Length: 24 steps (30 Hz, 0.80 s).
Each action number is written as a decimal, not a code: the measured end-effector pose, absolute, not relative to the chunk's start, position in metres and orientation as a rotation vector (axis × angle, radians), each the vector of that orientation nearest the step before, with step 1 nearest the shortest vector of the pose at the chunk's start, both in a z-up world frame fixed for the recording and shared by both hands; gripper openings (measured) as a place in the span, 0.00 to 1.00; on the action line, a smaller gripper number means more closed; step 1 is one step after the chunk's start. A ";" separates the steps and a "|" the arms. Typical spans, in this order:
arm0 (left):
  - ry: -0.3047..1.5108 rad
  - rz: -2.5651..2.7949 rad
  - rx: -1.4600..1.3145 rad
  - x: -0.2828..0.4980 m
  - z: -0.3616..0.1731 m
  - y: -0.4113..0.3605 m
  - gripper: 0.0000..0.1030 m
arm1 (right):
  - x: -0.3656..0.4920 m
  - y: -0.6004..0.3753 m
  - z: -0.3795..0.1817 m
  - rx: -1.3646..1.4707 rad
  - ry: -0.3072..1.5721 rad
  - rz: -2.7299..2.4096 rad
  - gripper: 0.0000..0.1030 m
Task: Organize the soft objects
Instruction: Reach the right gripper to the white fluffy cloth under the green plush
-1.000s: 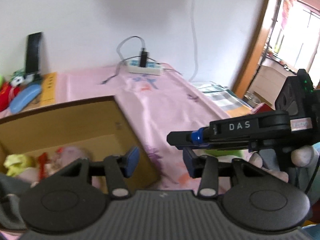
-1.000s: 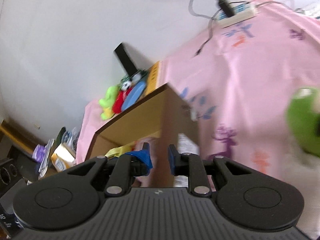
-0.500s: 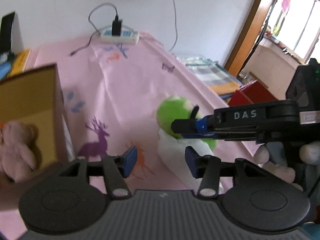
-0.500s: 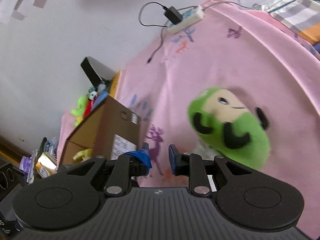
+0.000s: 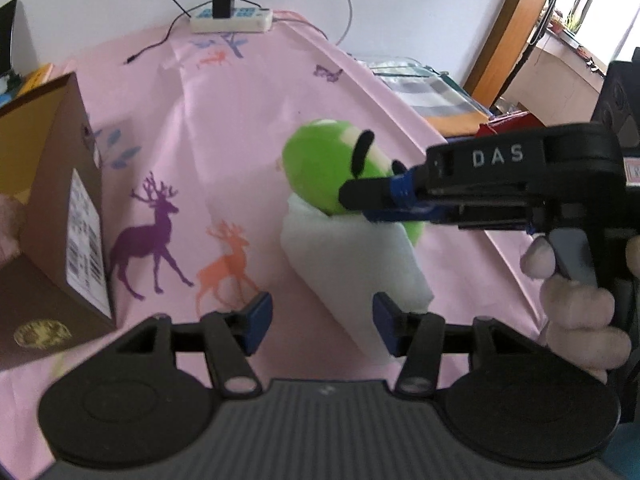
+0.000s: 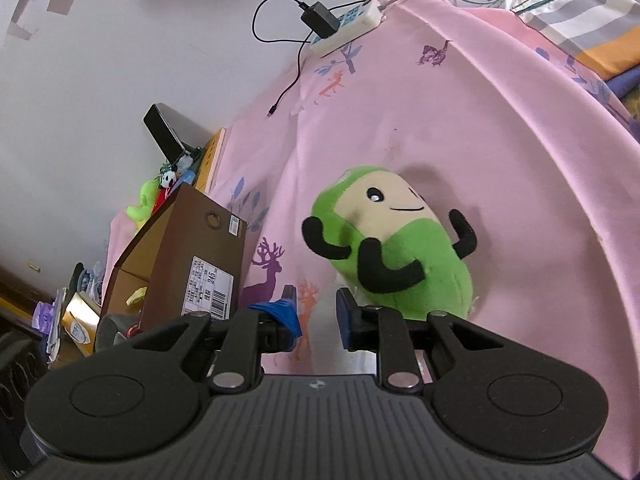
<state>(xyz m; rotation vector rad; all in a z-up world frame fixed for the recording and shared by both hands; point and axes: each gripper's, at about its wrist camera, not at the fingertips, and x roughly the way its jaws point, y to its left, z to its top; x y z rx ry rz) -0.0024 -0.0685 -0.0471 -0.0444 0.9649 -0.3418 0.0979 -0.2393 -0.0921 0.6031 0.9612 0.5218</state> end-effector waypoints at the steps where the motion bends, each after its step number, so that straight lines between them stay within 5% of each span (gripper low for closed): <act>1: 0.966 -0.342 -0.053 -0.003 -0.048 -0.068 0.52 | 0.098 -0.241 -0.092 0.603 0.961 0.525 0.03; 24: 1.020 -0.400 -0.158 0.007 -0.071 -0.075 0.55 | 0.083 -0.285 -0.116 0.663 1.055 0.480 0.08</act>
